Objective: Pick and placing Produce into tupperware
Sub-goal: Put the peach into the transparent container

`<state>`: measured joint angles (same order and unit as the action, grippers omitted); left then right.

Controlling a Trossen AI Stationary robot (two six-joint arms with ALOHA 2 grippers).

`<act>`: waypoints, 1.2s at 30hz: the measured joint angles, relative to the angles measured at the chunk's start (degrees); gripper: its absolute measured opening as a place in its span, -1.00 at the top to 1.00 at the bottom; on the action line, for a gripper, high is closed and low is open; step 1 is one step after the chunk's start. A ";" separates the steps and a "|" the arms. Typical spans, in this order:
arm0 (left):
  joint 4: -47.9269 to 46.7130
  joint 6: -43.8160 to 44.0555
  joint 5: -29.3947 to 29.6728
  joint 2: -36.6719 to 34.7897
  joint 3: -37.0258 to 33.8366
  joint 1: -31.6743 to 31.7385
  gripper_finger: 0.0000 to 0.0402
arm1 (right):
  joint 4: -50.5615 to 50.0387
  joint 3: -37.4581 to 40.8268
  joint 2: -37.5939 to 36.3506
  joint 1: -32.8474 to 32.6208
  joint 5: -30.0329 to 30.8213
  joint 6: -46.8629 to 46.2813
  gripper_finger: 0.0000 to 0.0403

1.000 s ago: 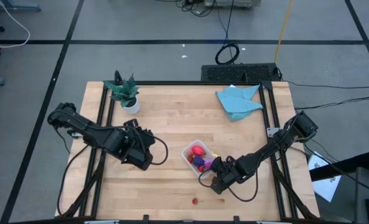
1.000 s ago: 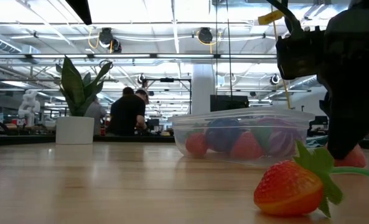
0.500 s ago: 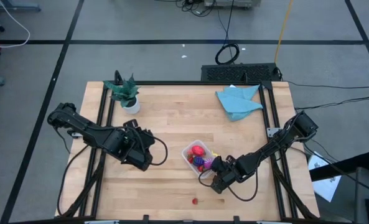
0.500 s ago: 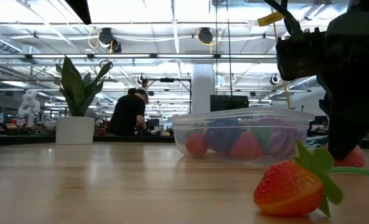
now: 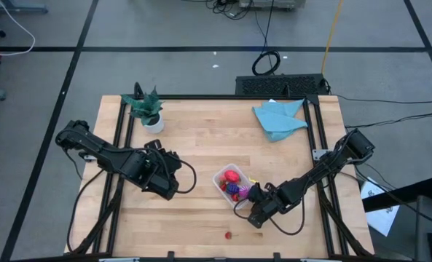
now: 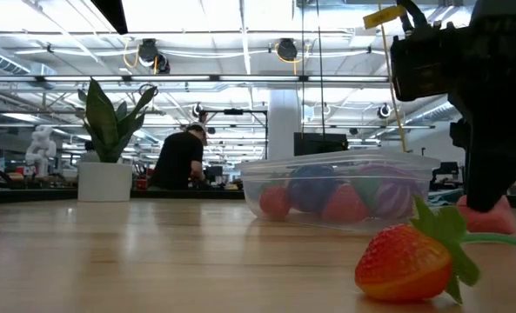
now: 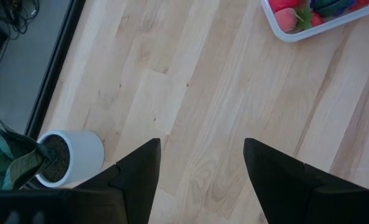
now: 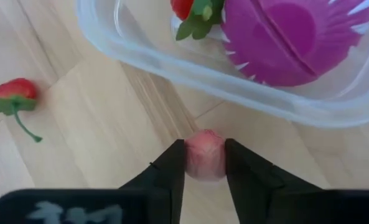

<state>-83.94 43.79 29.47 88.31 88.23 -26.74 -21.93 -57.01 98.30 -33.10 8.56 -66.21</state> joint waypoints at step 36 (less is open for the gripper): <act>-0.08 -0.52 0.15 0.00 0.00 0.02 -0.18 | 6.28 -0.96 -10.62 5.37 -1.52 17.04 0.59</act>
<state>-84.03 43.27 29.63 88.32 88.23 -26.72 -15.65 -57.98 87.68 -27.73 7.04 -49.18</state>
